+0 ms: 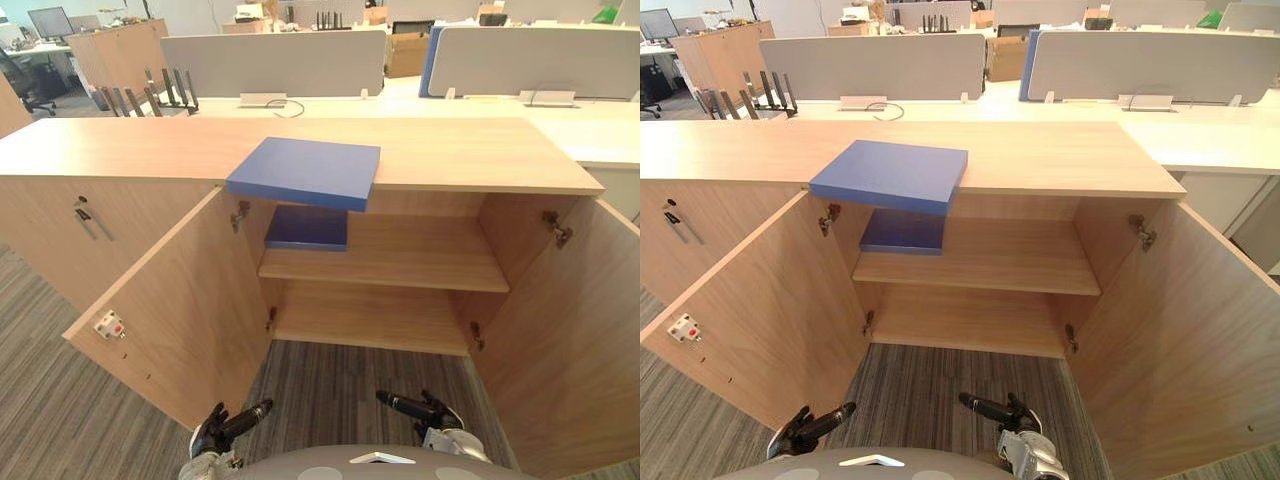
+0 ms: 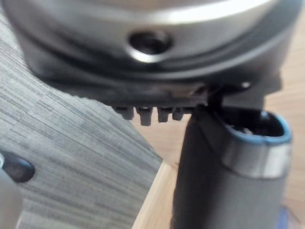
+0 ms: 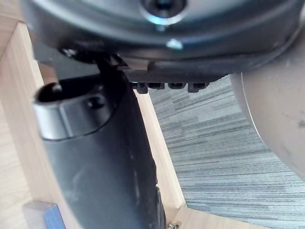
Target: Walk over to the cabinet, pick up the folder, carry it to the office cabinet, place the folder inside the office cabinet, then close the office cabinet door
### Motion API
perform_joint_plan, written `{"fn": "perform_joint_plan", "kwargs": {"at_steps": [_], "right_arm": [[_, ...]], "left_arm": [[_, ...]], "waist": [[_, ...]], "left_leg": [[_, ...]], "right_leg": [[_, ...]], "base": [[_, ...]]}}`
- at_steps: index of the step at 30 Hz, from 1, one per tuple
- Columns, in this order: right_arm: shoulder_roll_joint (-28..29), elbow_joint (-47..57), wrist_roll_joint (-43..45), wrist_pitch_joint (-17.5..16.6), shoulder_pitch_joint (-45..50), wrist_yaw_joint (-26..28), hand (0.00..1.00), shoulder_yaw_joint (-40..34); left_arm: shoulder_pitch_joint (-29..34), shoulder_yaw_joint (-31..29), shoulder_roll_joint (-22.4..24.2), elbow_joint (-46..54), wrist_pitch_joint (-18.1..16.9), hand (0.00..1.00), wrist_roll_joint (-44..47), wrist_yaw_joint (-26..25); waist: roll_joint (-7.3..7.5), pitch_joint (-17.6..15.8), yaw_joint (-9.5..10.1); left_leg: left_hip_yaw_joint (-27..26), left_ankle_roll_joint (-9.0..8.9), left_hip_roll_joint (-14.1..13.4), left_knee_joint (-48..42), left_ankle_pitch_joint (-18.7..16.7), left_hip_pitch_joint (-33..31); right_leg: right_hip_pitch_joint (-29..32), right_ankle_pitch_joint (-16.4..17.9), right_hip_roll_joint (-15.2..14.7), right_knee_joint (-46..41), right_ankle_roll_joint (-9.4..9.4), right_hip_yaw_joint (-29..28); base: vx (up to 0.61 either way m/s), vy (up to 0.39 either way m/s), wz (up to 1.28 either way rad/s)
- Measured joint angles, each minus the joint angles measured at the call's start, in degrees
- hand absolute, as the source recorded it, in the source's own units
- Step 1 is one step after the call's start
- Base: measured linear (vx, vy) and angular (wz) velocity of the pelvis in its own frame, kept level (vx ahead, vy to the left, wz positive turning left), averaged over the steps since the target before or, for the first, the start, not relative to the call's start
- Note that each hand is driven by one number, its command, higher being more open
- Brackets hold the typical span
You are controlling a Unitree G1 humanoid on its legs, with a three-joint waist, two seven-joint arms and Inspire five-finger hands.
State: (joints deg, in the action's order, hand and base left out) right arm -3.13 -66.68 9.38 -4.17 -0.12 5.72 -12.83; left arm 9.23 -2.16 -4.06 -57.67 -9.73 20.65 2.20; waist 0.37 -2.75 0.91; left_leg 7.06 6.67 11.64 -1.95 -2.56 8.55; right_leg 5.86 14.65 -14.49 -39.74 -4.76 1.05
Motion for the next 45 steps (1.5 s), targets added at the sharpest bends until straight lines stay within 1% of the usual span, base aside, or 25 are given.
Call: {"fn": "perform_joint_plan", "kwargs": {"at_steps": [1,2,3,4,5,6,7,8,10,11,13,14,15,17,18,20,24,26,29,33,36,41,43,44,45], "right_arm": [[0.03,-0.05,-0.02,0.01,-0.35,-0.05,1.00,0.49],[0.05,-0.07,-0.03,0.06,-0.54,-0.09,1.00,1.48],[0.29,-0.08,-0.06,0.43,-0.62,0.04,1.00,2.61],[0.01,-0.29,-0.09,0.92,-0.66,0.14,1.00,3.33],[-0.37,-0.82,-0.16,1.10,-0.68,0.18,1.00,3.39],[-1.17,-1.37,-0.16,1.52,-0.87,-0.04,1.00,4.57],[-1.92,-1.73,-0.24,1.77,-0.86,0.00,1.00,6.83],[-2.21,-2.03,-0.59,1.81,-0.95,0.03,1.00,8.13],[-2.47,-3.19,-2.25,2.24,-1.40,0.10,1.00,10.19],[-2.47,-3.62,-2.17,2.39,-1.36,0.06,1.00,10.29],[-2.40,-4.11,-2.26,2.39,-1.36,0.07,1.00,11.49],[-2.43,-4.21,-2.25,2.37,-1.34,0.07,1.00,11.91],[-2.52,-4.48,-2.25,2.32,-1.32,0.07,1.00,12.35],[-2.88,-4.53,-2.26,2.26,-1.29,0.11,1.00,13.71],[-2.93,-4.56,-2.25,2.26,-1.26,0.13,1.00,13.83],[-3.15,-4.75,-2.32,2.22,-1.13,0.26,1.00,14.17],[-3.42,-5.63,-2.40,2.20,-1.10,0.61,1.00,14.68],[-3.41,-5.66,-2.40,2.21,-1.10,0.63,1.00,14.67],[-3.38,-5.70,-2.39,2.23,-1.00,0.60,1.00,14.65],[-3.28,-5.72,-2.32,2.27,-0.29,0.46,1.00,14.46],[-3.05,-5.72,-2.33,2.28,-0.14,0.57,1.00,13.48],[-3.00,-5.67,-2.31,2.36,0.56,0.56,1.00,13.29],[-2.96,-5.65,-2.29,2.42,0.74,0.57,1.00,13.25],[-2.72,-5.64,-2.20,2.30,0.96,0.59,1.00,12.74],[-2.65,-5.63,-2.19,2.23,1.08,0.60,1.00,12.43]], "left_arm": [[0.09,2.27,0.33,1.93,0.32,1.00,2.13,1.35],[0.40,3.77,0.33,3.71,0.82,1.00,4.35,2.50],[1.27,4.73,-0.13,6.72,1.44,1.00,7.65,4.50],[1.65,5.35,-0.25,8.19,1.87,1.00,9.73,5.55],[2.29,6.12,-0.20,9.58,2.36,1.00,11.65,6.07],[3.37,7.60,-0.14,11.69,2.91,1.00,14.50,7.33],[4.36,9.21,-0.31,13.67,3.51,1.00,16.87,8.31],[4.68,10.51,-0.63,14.58,3.95,1.00,18.47,9.13],[4.71,13.76,-1.96,16.05,5.30,1.00,20.77,11.03],[4.76,14.69,-2.27,16.41,5.64,1.00,21.51,11.44],[4.85,17.60,-3.70,19.35,7.35,1.00,22.11,12.37],[4.89,18.34,-3.99,20.96,7.66,1.00,22.28,12.58],[4.98,18.44,-3.99,22.21,7.80,1.00,22.50,12.81],[5.04,19.23,-4.34,28.82,7.82,1.00,24.40,12.89],[5.04,19.23,-4.37,30.62,7.76,1.00,24.46,12.92],[5.04,19.20,-4.52,35.68,7.32,1.00,24.94,13.01],[5.20,19.19,-4.90,39.35,7.25,1.00,25.78,11.55],[6.22,18.93,-4.92,40.99,7.30,1.00,25.15,9.95],[8.91,17.38,-4.73,44.58,7.47,1.00,22.32,8.07],[11.58,12.86,-3.37,52.02,7.46,1.00,19.08,5.65],[11.66,10.44,-2.48,56.47,6.95,1.00,16.64,3.49],[11.71,7.95,-1.08,58.78,6.29,1.00,14.18,0.07],[12.04,7.71,-0.08,60.16,6.29,1.00,11.36,-1.66],[12.97,7.30,1.39,63.12,6.30,1.00,7.10,-3.23],[13.36,7.03,1.61,64.56,6.29,1.00,5.46,-3.68]], "waist": [[-0.70,-0.44,-0.29],[-1.03,-0.87,-0.79],[-0.19,-1.30,-1.16],[0.06,-1.51,-1.21],[-0.22,-1.29,-1.10],[-1.16,-0.56,-0.82],[-1.70,-0.22,-0.74],[-1.71,-0.06,-0.74],[-1.46,-0.03,-0.66],[-1.26,-0.02,-0.59],[-0.32,0.34,-0.43],[-0.20,0.42,-0.25],[-0.22,0.43,-0.20],[-0.55,0.64,0.21],[-0.67,0.72,0.31],[-1.15,1.19,0.37],[-1.69,1.98,0.44],[-1.56,1.97,0.56],[-1.44,2.05,0.82],[-0.85,2.35,2.13],[-0.78,2.38,2.34],[-0.59,2.48,3.45],[-0.49,2.47,3.63],[-0.23,2.59,3.57],[-0.10,2.67,3.61]], "left_leg": [[0.55,-0.11,-1.22,0.03,0.06,0.09],[0.82,-0.61,-2.15,-0.19,0.16,0.32],[1.23,-1.59,-2.25,-1.13,-0.48,0.15],[1.80,-2.13,-3.04,-1.34,-1.00,0.89],[1.95,-2.39,-3.71,-1.05,-1.16,0.99],[1.86,-3.23,-5.17,-0.75,-1.71,0.72],[1.62,-4.00,-6.49,-0.75,-2.35,0.13],[1.47,-4.45,-7.35,-0.68,-2.74,-0.32],[1.47,-5.35,-8.99,-0.34,-3.70,-0.21],[1.41,-5.51,-9.42,-0.12,-3.95,-0.05],[1.36,-6.35,-10.68,0.25,-4.72,0.00],[1.41,-6.51,-11.02,0.27,-4.99,0.03],[1.41,-6.62,-11.23,0.25,-5.26,0.11],[1.74,-6.65,-11.38,0.19,-5.62,0.06],[1.88,-6.63,-11.33,0.20,-5.64,0.03],[2.12,-6.14,-11.01,0.19,-6.00,0.04],[2.51,-5.99,-9.92,-0.08,-6.09,0.15],[2.90,-5.98,-9.43,-0.49,-6.10,0.07],[3.10,-5.93,-9.06,-0.92,-6.13,-0.15],[3.48,-5.92,-8.38,-1.39,-6.12,-0.56],[4.38,-5.66,-8.01,-1.90,-5.96,-1.18],[4.55,-5.10,-8.01,-1.84,-5.57,-1.28],[4.81,-4.88,-8.03,-1.83,-5.38,-1.40],[5.13,-4.90,-8.01,-2.04,-5.24,-1.87],[5.19,-4.92,-8.01,-2.08,-5.18,-2.05]], "right_leg": [[-0.33,1.04,2.84,5.33,0.13,0.50],[-1.40,0.92,5.01,10.69,0.04,0.31],[-3.41,-2.81,5.96,19.19,0.55,0.31],[-4.56,-4.05,6.79,20.56,0.44,0.92],[-5.35,-4.52,7.58,22.35,0.70,1.01],[-6.31,-5.83,9.12,25.69,1.24,1.09],[-7.20,-7.27,10.58,29.07,1.84,1.23],[-7.74,-8.23,11.45,31.27,2.23,1.39],[-9.59,-9.57,13.21,34.97,3.04,1.38],[-9.94,-9.69,13.67,35.35,3.16,1.27],[-10.34,-9.85,14.90,36.47,3.39,1.31],[-10.58,-9.92,15.22,36.88,3.50,1.34],[-10.71,-9.92,15.43,36.97,3.51,1.32],[-10.90,-9.92,15.60,37.18,3.51,1.36],[-10.93,-9.93,15.55,37.24,3.51,1.37],[-11.46,-9.98,15.24,38.06,3.60,1.43],[-12.55,-10.01,14.10,39.14,3.58,1.76],[-12.84,-10.01,13.60,39.16,3.57,1.83],[-12.94,-10.38,13.22,39.16,2.99,1.93],[-12.92,-10.38,12.58,39.18,2.96,2.04],[-12.87,-10.46,12.26,39.17,2.84,2.69],[-12.89,-10.46,12.25,39.17,2.82,3.36],[-12.89,-10.46,12.27,39.17,2.82,3.56],[-12.71,-10.44,12.30,39.16,2.84,3.52],[-12.56,-10.44,12.32,39.15,2.85,3.51]], "base": [[0.07,-0.112,0.29],[0.07,-0.155,0.30],[0.07,-0.163,0.26],[0.09,-0.164,0.17],[0.14,-0.158,0.02],[0.17,-0.121,-0.14],[0.21,-0.131,-0.21],[0.19,-0.099,-0.19],[0.18,-0.095,-0.12],[0.20,-0.105,-0.10],[0.20,-0.089,-0.06],[0.17,-0.054,-0.02],[0.15,-0.033,0.00],[0.11,-0.007,0.03],[0.07,0.008,0.08],[0.07,0.029,0.09],[0.04,0.032,0.09],[0.02,0.028,0.11],[0.01,0.011,0.06],[-0.01,-0.008,0.06],[-0.02,-0.019,0.17],[-0.03,-0.039,0.04],[-0.04,-0.048,0.08],[-0.04,-0.043,0.08],[-0.04,-0.042,0.07]]}}
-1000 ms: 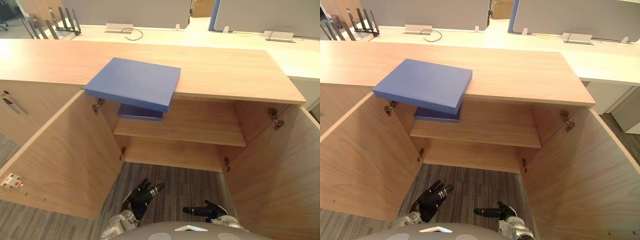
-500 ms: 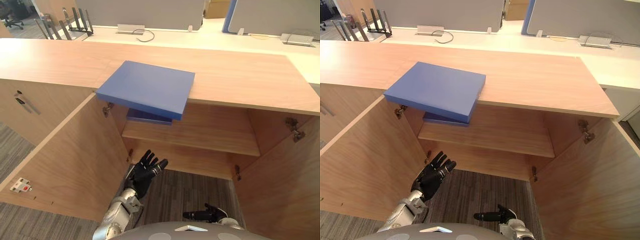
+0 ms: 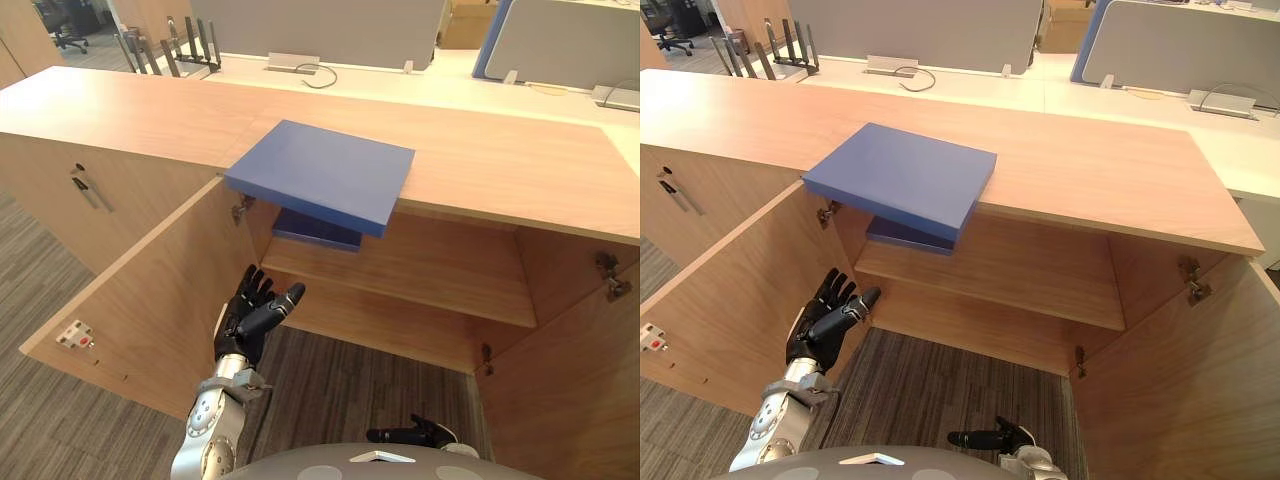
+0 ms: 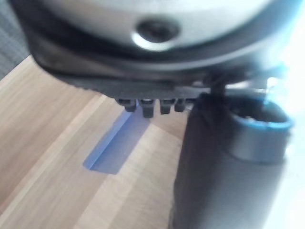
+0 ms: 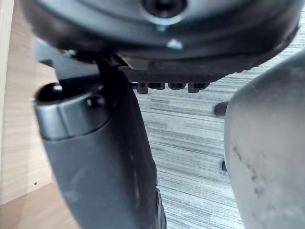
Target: Walk over to the cabinet, pick up the folder, carry it to the office cabinet, place the folder inside the office cabinet, then close the office cabinet door
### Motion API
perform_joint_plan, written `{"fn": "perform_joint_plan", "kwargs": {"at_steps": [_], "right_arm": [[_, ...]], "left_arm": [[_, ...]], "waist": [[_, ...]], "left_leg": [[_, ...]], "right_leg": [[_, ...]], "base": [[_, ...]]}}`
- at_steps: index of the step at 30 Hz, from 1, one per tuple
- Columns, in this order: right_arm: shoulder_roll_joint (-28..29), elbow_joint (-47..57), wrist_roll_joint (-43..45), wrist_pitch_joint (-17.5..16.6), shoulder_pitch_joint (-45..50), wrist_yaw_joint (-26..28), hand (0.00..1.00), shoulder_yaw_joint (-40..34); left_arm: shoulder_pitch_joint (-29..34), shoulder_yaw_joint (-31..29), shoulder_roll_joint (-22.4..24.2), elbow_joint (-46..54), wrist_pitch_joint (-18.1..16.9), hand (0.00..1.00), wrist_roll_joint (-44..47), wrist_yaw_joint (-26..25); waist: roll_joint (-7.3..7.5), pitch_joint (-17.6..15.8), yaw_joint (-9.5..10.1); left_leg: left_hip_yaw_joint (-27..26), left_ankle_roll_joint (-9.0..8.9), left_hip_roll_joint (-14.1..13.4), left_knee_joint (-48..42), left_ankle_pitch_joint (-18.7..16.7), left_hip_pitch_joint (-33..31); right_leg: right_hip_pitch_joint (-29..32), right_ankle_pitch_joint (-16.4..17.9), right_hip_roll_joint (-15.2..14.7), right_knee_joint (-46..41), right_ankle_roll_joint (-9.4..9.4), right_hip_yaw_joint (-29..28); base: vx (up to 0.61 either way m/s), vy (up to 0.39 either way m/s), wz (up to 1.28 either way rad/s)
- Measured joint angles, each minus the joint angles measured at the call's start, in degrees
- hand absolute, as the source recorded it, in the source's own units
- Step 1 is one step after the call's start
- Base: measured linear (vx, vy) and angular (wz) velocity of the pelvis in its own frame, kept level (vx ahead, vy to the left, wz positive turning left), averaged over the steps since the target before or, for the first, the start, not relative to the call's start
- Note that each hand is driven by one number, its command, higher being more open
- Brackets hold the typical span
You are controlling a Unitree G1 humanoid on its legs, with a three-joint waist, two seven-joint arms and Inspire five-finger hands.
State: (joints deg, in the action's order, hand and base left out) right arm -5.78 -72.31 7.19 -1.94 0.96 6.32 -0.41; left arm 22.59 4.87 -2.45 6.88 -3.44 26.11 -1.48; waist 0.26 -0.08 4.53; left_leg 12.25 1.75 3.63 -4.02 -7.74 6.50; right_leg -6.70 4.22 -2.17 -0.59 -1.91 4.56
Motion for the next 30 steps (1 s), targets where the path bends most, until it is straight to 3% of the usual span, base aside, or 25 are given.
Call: {"fn": "perform_joint_plan", "kwargs": {"at_steps": [7,14,21,30], "right_arm": [[0.15,0.07,0.03,-0.12,0.27,0.52,1.00,-0.73],[0.54,0.01,-0.08,-0.09,0.55,0.53,1.00,-1.29],[0.79,0.01,-0.25,-0.10,0.43,0.55,1.00,-1.32],[0.78,0.04,-2.51,-0.09,0.18,1.95,1.00,-1.49]], "left_arm": [[-0.01,-1.60,2.67,13.11,-3.47,1.00,-17.69,-6.88],[-2.82,-1.93,2.23,16.56,-5.48,1.00,-31.89,-10.11],[-10.85,-2.04,-2.14,16.57,-5.47,1.00,-47.14,-11.48],[-17.91,-2.57,-7.79,15.65,-5.49,1.00,-57.86,-11.60]], "waist": [[0.32,0.02,0.15],[0.89,0.83,0.11],[1.16,1.06,-0.16],[0.96,1.18,-0.25]], "left_leg": [[0.15,-0.15,-0.17,-0.52,0.21,-0.48],[-0.41,-0.23,-0.27,-0.96,0.15,-1.19],[-2.80,-0.67,-0.22,-1.86,-0.34,-1.37],[-4.46,-0.90,-0.27,-2.75,-0.79,-1.07]], "right_leg": [[0.20,0.13,0.30,-0.21,0.21,-0.43],[0.99,0.11,0.52,-0.36,0.23,-1.41],[1.81,-0.09,0.54,-0.67,0.33,-3.94],[2.60,-0.11,0.71,-1.95,0.36,-6.01]], "base": [[-0.02,-0.029,0.01],[0.01,-0.009,-0.04],[0.04,0.017,-0.17],[0.01,0.006,-0.11]]}}
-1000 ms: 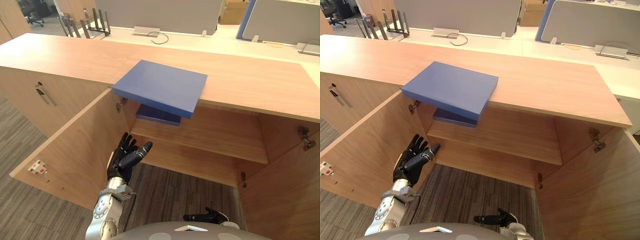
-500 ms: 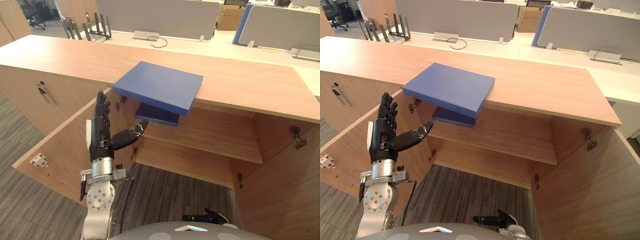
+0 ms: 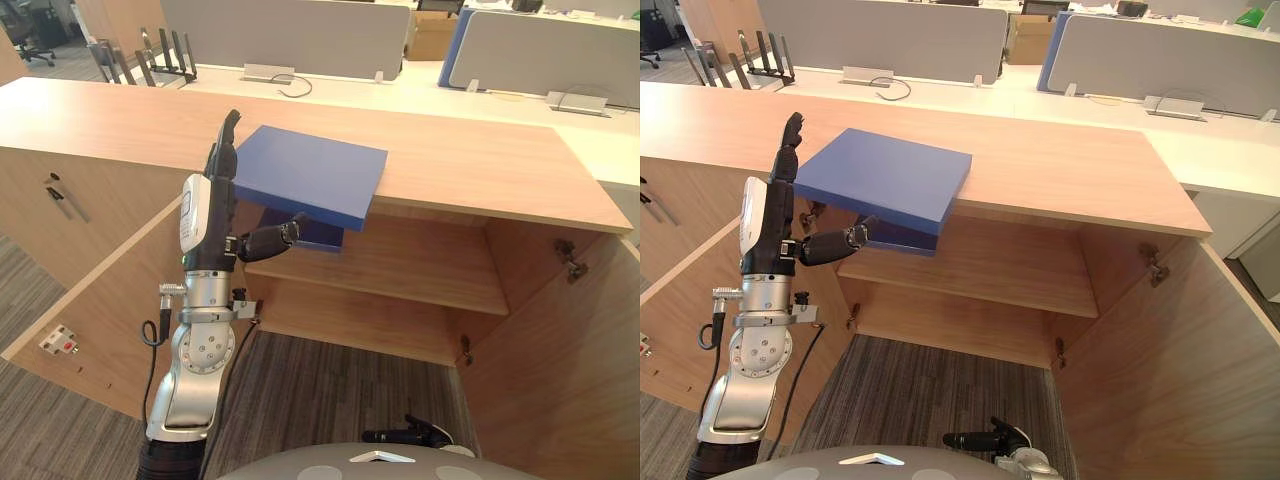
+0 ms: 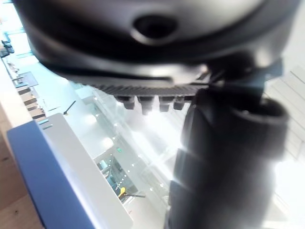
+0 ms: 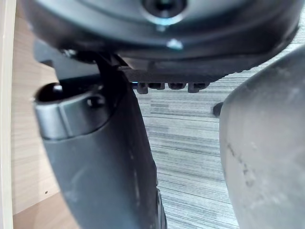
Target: Walk over to the cabinet, pick up the folder, carry it to the office cabinet, place the folder inside the office cabinet, then close the office cabinet door
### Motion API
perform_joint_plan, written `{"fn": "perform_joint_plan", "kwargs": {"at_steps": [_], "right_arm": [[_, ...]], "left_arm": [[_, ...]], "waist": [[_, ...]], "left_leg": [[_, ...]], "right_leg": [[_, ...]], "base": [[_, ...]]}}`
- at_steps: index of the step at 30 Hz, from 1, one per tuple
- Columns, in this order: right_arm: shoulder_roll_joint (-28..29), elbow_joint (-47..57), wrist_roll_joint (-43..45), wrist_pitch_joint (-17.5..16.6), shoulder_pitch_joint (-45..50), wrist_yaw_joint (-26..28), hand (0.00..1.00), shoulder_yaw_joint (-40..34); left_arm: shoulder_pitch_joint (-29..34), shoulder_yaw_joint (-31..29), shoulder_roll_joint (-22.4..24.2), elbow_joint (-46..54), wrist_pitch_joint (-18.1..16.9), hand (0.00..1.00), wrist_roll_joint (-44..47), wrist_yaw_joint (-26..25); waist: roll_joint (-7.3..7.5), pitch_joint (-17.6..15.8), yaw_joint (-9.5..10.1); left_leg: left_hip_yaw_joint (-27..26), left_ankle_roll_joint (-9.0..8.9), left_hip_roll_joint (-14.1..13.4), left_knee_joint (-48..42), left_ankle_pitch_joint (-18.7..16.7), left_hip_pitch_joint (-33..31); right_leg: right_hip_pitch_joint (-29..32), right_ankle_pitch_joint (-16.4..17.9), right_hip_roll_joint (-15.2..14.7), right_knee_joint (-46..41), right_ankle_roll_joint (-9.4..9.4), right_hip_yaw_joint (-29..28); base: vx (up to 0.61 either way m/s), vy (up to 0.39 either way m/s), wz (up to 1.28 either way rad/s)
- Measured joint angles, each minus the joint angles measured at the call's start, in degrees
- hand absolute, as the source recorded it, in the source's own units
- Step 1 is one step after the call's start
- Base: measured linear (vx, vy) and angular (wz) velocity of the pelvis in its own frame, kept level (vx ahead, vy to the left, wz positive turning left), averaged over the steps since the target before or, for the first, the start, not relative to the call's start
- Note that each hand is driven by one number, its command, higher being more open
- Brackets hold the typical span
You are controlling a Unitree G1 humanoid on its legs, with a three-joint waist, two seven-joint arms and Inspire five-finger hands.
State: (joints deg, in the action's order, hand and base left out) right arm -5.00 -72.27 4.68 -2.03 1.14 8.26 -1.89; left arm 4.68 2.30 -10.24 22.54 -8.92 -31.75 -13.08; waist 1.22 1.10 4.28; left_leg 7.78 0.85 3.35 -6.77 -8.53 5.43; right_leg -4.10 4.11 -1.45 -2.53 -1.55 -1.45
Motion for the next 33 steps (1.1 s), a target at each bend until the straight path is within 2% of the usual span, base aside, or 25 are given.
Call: {"fn": "perform_joint_plan", "kwargs": {"at_steps": [6,10,22,25,33], "right_arm": [[0.03,0.00,-0.23,-0.04,0.00,0.39,1.00,-0.96],[0.10,-0.01,-1.82,-0.17,-0.25,0.89,1.00,-1.99],[-0.25,-0.03,-2.04,-1.14,-0.24,0.89,1.00,-2.10],[-0.68,-0.01,-2.04,-1.17,-0.24,0.87,1.00,-2.07],[-0.81,0.02,-2.00,-1.14,-0.25,0.83,1.00,-2.01]], "left_arm": [[-5.08,0.12,-4.11,-4.55,-0.02,1.00,-6.09,-0.03],[-7.03,0.70,-8.51,-7.12,-0.27,1.00,-9.69,-0.16],[-13.26,1.81,-13.98,-12.95,-1.46,1.00,-11.84,-0.83],[-13.72,3.14,-17.50,-17.54,-1.57,1.00,-11.84,-0.73],[-13.70,3.71,-18.32,-22.26,-2.30,1.00,-10.95,1.05]], "waist": [[-0.58,0.49,-0.77],[-0.68,0.70,-1.27],[-0.98,0.61,-1.31],[-1.52,0.57,-1.56],[-1.58,0.51,-1.62]], "left_leg": [[-0.79,-0.02,-0.06,-0.09,-0.02,0.16],[-1.86,-0.01,-0.37,-0.07,-0.01,0.06],[-2.14,0.09,-0.52,0.45,0.06,0.69],[-2.78,0.65,-0.68,2.13,0.46,2.55],[-2.90,0.93,-0.69,3.96,0.98,3.11]], "right_leg": [[0.16,-0.19,0.14,-0.37,0.01,-0.82],[0.80,-0.73,0.57,-0.36,0.26,-2.02],[0.55,-0.92,0.75,-0.21,0.52,-2.20],[-0.79,-1.22,0.75,0.78,0.51,-2.28],[-1.27,-1.80,0.64,2.56,0.30,-2.25]], "base": [[-0.02,0.000,-0.08],[0.00,-0.001,-0.15],[0.00,0.000,0.00],[0.01,0.007,-0.08],[0.01,0.004,-0.01]]}}
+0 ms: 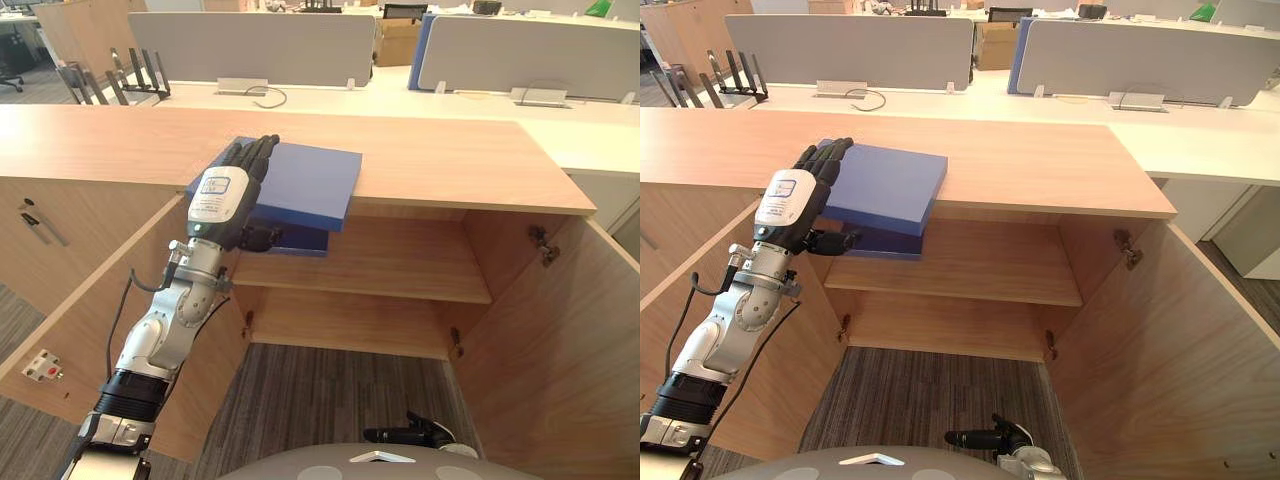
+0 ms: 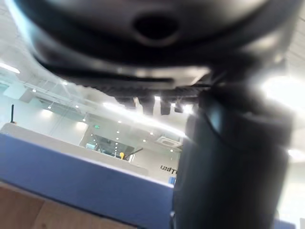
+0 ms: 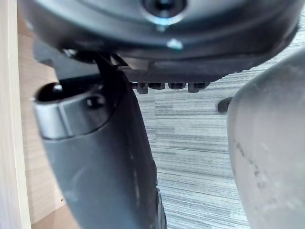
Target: Walk over to the cabinet, pick up the folder, carry it to the office cabinet, place the folder inside the office cabinet, then close the office cabinet door
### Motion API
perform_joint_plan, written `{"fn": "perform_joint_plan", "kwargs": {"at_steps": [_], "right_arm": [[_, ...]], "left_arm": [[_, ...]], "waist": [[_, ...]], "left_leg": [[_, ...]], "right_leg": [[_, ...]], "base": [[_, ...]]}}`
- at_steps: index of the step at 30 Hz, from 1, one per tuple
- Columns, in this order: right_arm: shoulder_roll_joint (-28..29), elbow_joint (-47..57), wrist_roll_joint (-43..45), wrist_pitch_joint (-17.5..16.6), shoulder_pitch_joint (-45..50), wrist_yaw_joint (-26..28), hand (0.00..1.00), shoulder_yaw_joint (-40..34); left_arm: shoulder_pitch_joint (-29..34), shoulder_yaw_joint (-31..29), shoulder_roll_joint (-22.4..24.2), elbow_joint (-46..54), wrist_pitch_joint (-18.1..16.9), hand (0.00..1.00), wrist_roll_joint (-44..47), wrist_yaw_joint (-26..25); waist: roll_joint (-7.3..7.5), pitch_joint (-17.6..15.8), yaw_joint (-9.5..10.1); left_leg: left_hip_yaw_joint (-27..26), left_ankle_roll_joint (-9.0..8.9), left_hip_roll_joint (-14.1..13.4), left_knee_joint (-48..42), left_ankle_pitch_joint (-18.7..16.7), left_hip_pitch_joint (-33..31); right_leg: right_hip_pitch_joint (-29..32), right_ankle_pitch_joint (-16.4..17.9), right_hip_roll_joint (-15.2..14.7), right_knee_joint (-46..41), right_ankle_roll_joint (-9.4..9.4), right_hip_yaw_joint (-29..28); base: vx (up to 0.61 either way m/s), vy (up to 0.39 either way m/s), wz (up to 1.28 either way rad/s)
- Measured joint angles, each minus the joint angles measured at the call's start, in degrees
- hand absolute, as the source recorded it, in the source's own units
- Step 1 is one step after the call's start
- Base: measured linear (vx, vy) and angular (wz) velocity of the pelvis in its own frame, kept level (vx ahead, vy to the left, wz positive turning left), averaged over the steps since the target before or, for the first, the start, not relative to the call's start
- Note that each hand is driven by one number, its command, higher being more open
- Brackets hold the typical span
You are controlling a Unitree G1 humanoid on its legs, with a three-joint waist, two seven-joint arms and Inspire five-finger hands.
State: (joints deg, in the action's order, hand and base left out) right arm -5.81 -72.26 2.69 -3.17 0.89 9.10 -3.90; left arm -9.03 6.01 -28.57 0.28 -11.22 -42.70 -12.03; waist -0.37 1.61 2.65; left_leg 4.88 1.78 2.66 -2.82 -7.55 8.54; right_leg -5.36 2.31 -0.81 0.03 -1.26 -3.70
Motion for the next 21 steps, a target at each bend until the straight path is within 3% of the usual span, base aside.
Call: {"fn": "perform_joint_plan", "kwargs": {"at_steps": [21], "right_arm": [[0.06,0.09,-0.02,0.04,-0.64,0.00,1.00,0.15]], "left_arm": [[-0.15,2.71,-0.68,-4.07,-0.09,1.00,4.00,2.76]], "waist": [[-0.05,-0.46,-1.60]], "left_leg": [[-0.67,-0.37,-0.44,0.00,-0.26,0.93]], "right_leg": [[-0.70,0.00,0.31,-0.05,-0.01,-0.19]], "base": [[0.00,-0.004,-0.01]]}}
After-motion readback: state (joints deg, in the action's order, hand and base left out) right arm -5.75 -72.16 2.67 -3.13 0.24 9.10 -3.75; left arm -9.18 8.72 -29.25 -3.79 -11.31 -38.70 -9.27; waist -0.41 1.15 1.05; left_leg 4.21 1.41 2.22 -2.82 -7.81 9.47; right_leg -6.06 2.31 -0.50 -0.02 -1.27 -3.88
